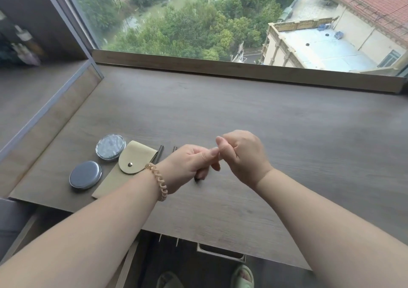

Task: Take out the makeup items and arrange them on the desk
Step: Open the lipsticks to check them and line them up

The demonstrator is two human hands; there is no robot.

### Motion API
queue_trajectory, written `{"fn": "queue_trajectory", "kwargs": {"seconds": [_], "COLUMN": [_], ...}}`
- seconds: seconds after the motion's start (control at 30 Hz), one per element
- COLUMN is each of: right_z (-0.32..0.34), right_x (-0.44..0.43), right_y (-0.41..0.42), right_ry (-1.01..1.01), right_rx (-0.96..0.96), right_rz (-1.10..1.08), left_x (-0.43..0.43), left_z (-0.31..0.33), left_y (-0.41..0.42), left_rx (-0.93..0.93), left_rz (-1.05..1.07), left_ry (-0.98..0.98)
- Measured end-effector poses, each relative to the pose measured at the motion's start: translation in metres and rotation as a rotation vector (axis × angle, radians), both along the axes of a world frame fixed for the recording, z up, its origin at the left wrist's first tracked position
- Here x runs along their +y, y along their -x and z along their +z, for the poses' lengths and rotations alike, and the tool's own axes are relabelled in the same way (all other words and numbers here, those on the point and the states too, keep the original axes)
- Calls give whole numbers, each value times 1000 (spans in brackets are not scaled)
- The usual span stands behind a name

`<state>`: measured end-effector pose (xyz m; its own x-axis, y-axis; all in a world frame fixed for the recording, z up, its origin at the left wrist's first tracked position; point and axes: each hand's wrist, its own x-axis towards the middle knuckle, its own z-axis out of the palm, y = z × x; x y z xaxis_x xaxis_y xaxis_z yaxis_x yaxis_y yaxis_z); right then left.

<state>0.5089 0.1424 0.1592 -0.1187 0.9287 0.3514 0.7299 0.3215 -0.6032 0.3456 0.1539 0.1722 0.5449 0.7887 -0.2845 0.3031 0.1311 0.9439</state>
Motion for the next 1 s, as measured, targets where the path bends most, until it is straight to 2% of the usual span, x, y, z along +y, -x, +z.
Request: {"fn": "queue_trajectory", "kwargs": {"seconds": [0.03, 0.1, 0.17, 0.23, 0.33, 0.47, 0.6, 0.77, 0.9, 1.0], "right_z": [1, 4, 5, 5, 4, 7, 8, 7, 4, 5], "right_x": [0, 2, 5, 6, 7, 9, 11, 11, 10, 8], "right_y": [-2, -5, -10, -13, -13, -11, -12, -11, -14, -15], "right_ry": [39, 267, 541, 644, 718, 765, 809, 831, 857, 901], "right_rx": [-26, 0, 159, 309, 394, 272, 396, 198, 226, 154], "right_rz": [14, 27, 61, 97, 103, 65, 95, 96, 209, 300], "left_x": [-1, -1, 1, 4, 5, 6, 9, 8, 7, 5], "left_z": [-2, -5, -8, -13, -18, -17, -16, -13, -12, -10], "left_y": [-1, -1, 1, 5, 8, 5, 9, 9, 15, 16], "left_rx": [12, 59, 102, 150, 247, 321, 374, 401, 436, 466], "left_rz": [4, 17, 30, 14, -25, -66, -83, -136, -159, -242], "left_ry": [-19, -66, -93, -130, -193, -247, -270, -291, -227, -160]}}
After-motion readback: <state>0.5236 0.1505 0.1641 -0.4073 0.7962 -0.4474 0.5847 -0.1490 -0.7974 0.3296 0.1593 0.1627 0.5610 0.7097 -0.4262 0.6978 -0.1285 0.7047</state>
